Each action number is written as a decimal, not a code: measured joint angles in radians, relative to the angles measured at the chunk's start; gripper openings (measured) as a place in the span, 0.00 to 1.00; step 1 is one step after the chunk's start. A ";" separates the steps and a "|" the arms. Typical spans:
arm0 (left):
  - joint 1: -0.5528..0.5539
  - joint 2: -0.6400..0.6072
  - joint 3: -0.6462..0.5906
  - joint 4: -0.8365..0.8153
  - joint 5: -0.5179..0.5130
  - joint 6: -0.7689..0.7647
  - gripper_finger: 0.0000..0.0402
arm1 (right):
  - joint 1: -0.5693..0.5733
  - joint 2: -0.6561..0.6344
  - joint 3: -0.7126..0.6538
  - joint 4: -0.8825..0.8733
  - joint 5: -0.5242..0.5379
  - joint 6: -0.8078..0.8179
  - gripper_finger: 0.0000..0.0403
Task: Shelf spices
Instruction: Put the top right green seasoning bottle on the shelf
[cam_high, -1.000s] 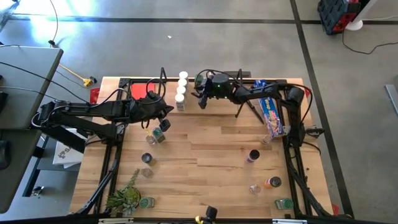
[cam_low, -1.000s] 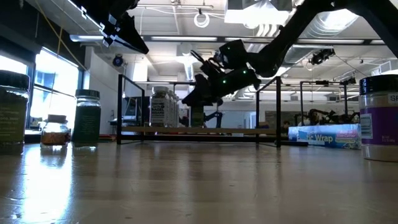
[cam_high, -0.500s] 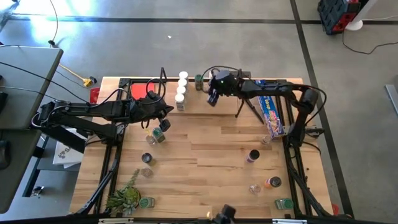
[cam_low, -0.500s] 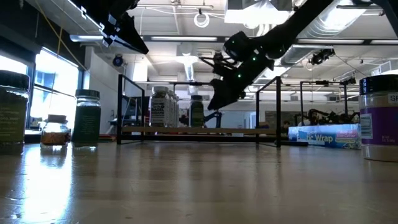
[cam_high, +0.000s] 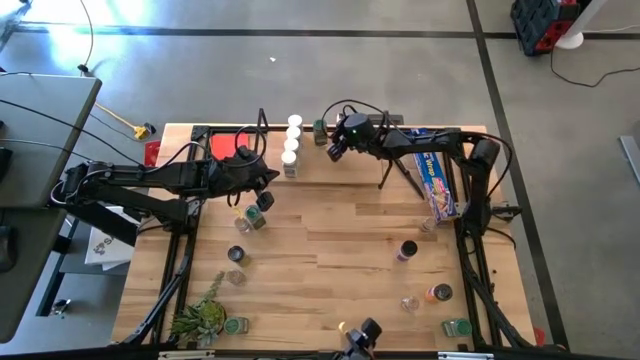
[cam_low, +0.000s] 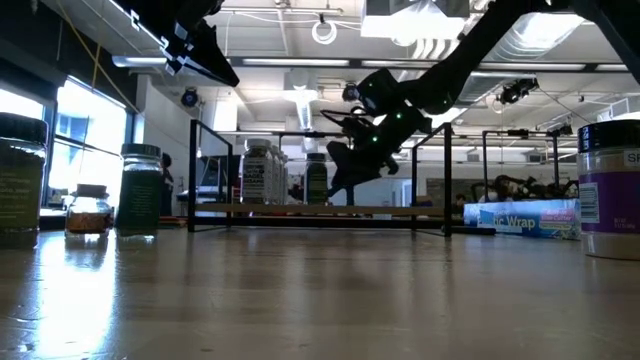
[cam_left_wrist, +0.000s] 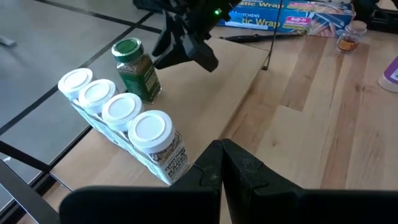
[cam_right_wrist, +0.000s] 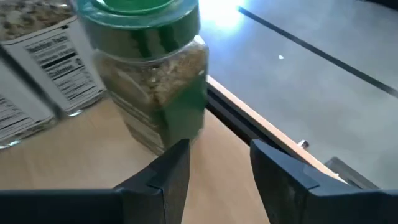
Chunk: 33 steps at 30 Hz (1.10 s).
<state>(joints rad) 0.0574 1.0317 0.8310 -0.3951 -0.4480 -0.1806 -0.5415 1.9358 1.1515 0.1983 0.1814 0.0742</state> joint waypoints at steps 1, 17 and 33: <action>0.000 0.000 0.000 0.000 0.000 0.000 0.00 | 0.003 0.000 0.000 0.001 -0.007 -0.001 0.40; 0.000 0.000 0.000 0.000 0.000 0.000 0.00 | 0.027 0.001 0.000 0.036 -0.046 -0.003 0.40; 0.001 0.000 0.000 0.000 -0.003 0.001 0.00 | 0.024 -0.007 0.000 -0.010 0.038 -0.003 0.28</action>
<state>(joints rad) 0.0585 1.0317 0.8310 -0.3946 -0.4507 -0.1795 -0.5172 1.9286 1.1515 0.1878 0.2195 0.0711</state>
